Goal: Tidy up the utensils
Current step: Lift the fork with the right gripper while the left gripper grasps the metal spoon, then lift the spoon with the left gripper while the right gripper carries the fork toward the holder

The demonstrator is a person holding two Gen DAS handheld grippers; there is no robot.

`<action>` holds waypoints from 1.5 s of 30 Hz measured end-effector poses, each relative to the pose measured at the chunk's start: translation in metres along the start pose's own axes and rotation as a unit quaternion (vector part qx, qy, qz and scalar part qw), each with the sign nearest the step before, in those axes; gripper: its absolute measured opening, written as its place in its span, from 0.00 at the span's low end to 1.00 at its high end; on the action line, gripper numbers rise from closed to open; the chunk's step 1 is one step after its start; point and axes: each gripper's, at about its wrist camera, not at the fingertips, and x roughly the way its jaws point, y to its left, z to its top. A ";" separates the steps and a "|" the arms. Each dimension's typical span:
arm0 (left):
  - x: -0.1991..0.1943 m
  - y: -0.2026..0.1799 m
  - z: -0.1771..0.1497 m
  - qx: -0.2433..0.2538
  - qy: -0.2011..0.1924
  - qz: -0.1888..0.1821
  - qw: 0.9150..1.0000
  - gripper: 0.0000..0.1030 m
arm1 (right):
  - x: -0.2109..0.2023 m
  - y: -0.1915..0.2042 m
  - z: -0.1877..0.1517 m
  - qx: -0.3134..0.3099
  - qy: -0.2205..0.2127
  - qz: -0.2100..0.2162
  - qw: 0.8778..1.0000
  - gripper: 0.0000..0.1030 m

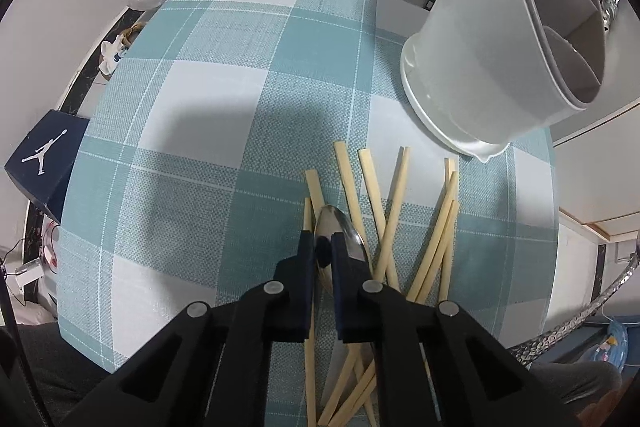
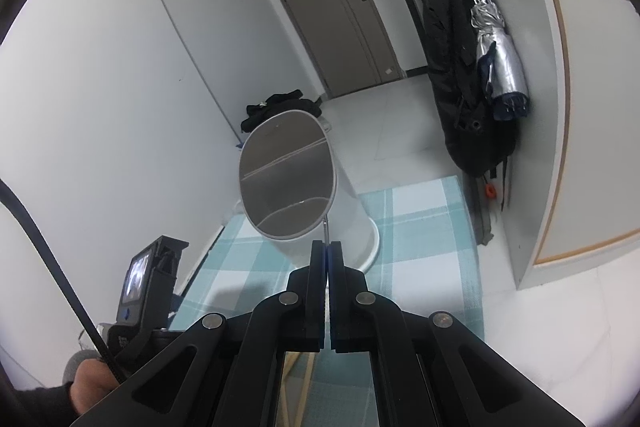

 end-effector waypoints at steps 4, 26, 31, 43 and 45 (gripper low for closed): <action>-0.005 0.004 -0.007 -0.003 0.002 -0.013 1.000 0.01 | -0.001 -0.002 0.000 0.005 -0.001 0.001 1.000 0.01; 0.007 -0.012 -0.005 0.037 0.014 -0.040 0.998 0.23 | 0.005 -0.003 -0.007 -0.006 0.015 -0.019 1.000 0.01; 0.009 -0.020 -0.011 0.056 0.017 -0.029 0.998 0.37 | 0.004 -0.001 -0.007 -0.009 0.014 -0.019 1.000 0.01; 0.019 -0.040 -0.002 0.100 0.020 0.009 0.995 0.37 | 0.001 0.000 -0.007 -0.013 0.012 -0.026 1.000 0.01; 0.020 -0.042 0.000 0.105 0.019 0.018 0.994 0.37 | 0.000 0.000 -0.006 -0.017 0.011 -0.029 0.999 0.01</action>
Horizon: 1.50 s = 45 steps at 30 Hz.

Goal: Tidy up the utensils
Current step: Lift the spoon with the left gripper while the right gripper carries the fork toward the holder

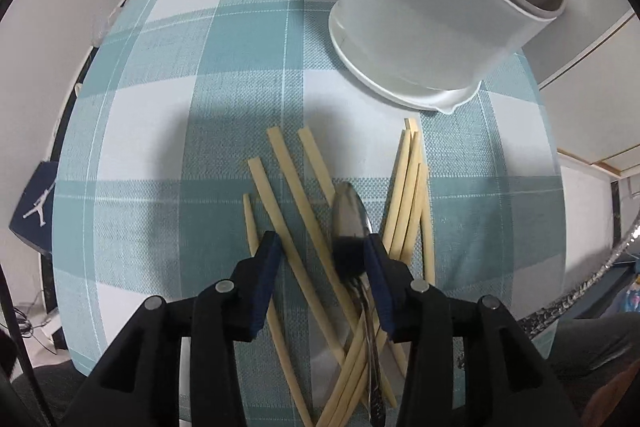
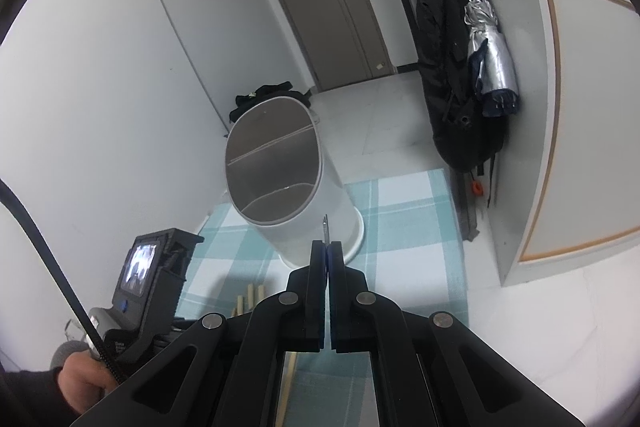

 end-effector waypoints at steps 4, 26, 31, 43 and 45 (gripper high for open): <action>0.001 -0.009 0.001 0.021 -0.005 0.019 1.000 0.37 | -0.001 0.000 0.001 -0.002 -0.002 -0.001 1.000 0.01; -0.023 0.002 -0.010 -0.023 -0.068 -0.029 0.997 0.00 | 0.001 -0.001 0.001 0.000 0.002 -0.007 1.000 0.01; -0.040 0.007 -0.014 -0.036 -0.106 -0.054 0.992 0.00 | 0.002 0.003 -0.001 -0.012 0.001 -0.011 1.000 0.01; -0.101 0.024 -0.017 -0.058 -0.268 -0.117 0.955 0.00 | 0.003 0.027 -0.007 -0.071 -0.004 -0.019 0.997 0.01; -0.113 0.024 -0.019 -0.059 -0.293 -0.121 0.947 0.00 | -0.001 0.032 -0.002 -0.078 -0.011 -0.019 0.997 0.01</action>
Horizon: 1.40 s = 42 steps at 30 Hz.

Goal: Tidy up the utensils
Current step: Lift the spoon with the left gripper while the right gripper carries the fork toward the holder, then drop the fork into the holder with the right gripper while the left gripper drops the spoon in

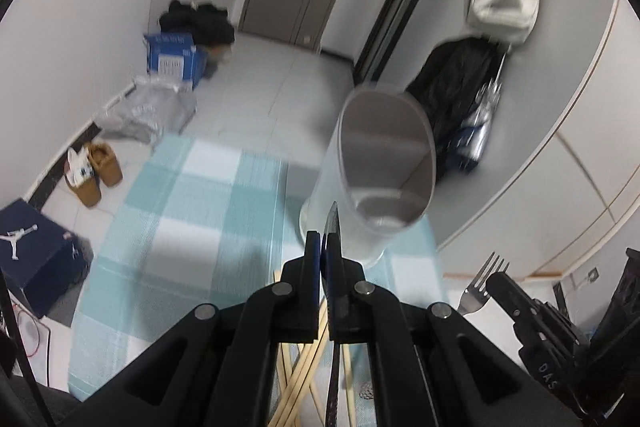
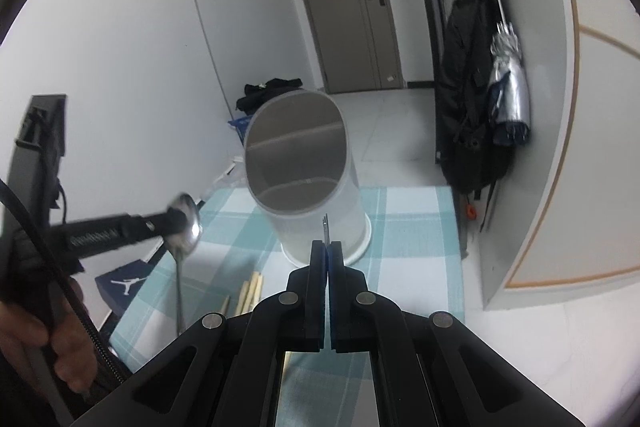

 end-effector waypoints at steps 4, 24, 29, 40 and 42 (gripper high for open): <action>-0.014 -0.002 0.011 0.012 -0.040 -0.013 0.999 0.00 | -0.014 0.011 0.014 -0.017 -0.027 0.001 0.999 0.01; -0.034 -0.025 0.090 0.059 -0.176 -0.051 0.981 0.00 | -0.046 0.026 0.136 -0.048 -0.101 0.029 0.993 0.01; -0.023 -0.026 0.104 0.064 -0.206 -0.051 0.975 0.00 | -0.037 0.024 0.170 -0.049 -0.117 0.030 0.991 0.01; 0.026 -0.014 0.125 0.065 -0.221 -0.065 0.971 0.00 | 0.025 -0.004 0.207 -0.031 -0.125 0.011 0.992 0.01; 0.034 -0.016 0.126 0.068 -0.218 -0.060 0.972 0.00 | 0.038 -0.005 0.207 -0.036 -0.119 0.004 0.992 0.01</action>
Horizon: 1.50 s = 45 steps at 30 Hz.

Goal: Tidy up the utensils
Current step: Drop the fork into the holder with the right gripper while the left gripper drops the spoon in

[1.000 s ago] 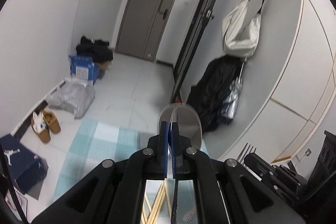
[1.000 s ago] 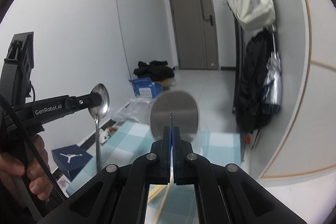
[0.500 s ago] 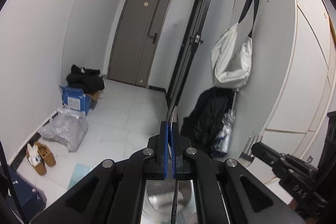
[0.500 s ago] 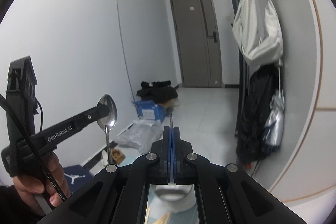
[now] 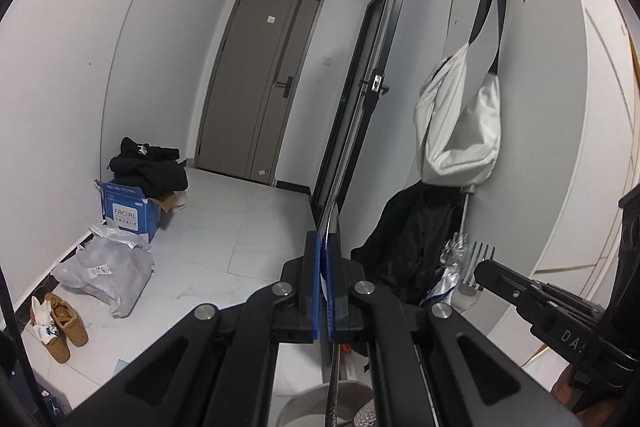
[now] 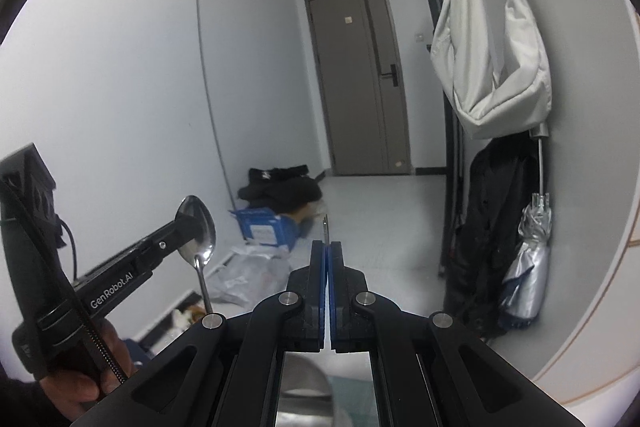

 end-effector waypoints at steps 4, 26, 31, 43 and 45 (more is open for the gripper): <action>0.003 -0.006 -0.005 0.028 -0.010 -0.002 1.000 0.00 | 0.021 -0.008 -0.007 0.011 0.017 -0.006 1.000 0.01; 0.002 -0.021 -0.032 0.113 -0.024 -0.020 0.993 0.00 | 0.027 0.001 -0.052 -0.040 -0.021 0.009 0.999 0.01; -0.001 -0.018 -0.038 0.119 -0.012 -0.022 0.993 0.00 | 0.026 0.012 -0.057 -0.065 -0.020 0.011 0.998 0.01; 0.001 -0.006 -0.041 0.090 0.077 -0.056 0.991 0.00 | 0.030 0.020 -0.069 -0.105 0.011 0.031 0.994 0.01; 0.003 -0.001 -0.041 0.076 0.097 -0.056 0.991 0.00 | 0.032 0.023 -0.072 -0.119 0.017 0.040 0.992 0.01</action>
